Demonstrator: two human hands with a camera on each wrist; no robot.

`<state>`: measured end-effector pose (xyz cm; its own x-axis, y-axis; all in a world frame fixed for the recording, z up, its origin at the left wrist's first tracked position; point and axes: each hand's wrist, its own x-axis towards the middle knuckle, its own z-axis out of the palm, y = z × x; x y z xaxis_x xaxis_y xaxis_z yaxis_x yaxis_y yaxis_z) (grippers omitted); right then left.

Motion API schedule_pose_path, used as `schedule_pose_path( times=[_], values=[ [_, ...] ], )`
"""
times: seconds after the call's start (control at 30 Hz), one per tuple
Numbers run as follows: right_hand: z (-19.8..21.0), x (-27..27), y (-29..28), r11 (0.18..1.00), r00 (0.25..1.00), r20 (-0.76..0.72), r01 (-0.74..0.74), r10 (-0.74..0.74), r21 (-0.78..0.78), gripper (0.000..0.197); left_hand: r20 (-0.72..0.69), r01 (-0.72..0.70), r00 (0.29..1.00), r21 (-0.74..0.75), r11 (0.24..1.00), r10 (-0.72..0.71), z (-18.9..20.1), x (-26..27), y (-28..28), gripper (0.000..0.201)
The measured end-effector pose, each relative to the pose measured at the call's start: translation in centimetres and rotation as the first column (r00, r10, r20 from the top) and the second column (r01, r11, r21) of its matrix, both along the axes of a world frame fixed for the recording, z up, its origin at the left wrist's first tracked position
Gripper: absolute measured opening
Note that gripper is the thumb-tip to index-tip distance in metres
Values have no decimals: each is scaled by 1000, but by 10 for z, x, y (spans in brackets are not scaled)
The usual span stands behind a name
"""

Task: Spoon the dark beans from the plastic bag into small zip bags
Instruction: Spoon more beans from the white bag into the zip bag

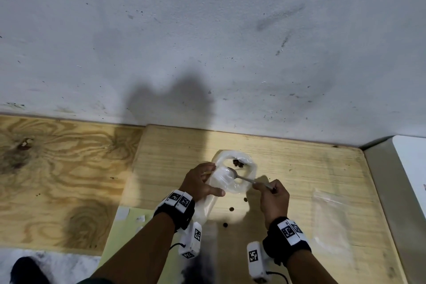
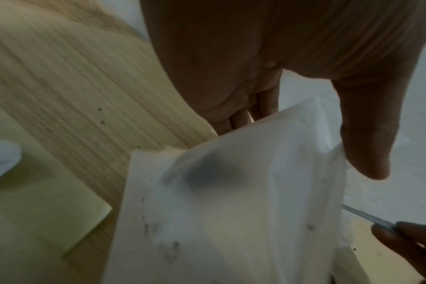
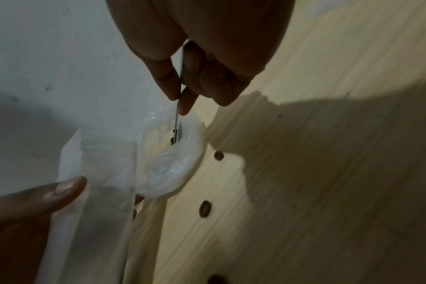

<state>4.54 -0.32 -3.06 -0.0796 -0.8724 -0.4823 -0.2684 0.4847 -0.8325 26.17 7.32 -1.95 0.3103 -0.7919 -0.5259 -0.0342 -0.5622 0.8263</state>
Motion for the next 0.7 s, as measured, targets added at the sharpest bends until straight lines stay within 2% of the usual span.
schedule_pose_path(
  times=[0.37, 0.5, 0.7],
  values=[
    [-4, 17, -7, 996, 982, 177, 59, -70, 66, 46, -27, 90, 996, 27, 996, -89, -1, 3, -1, 94],
    [-5, 10, -9, 993, 973, 209, 84, -99, 78, 51, 11, 62, 998, 46, 997, -63, 0, 6, -1, 91],
    [4, -6, -10, 993, 971, 213, 101, -111, 61, 46, 17, -4, 1000, 45, 999, 3, -1, 7, -1, 89]
  ],
)
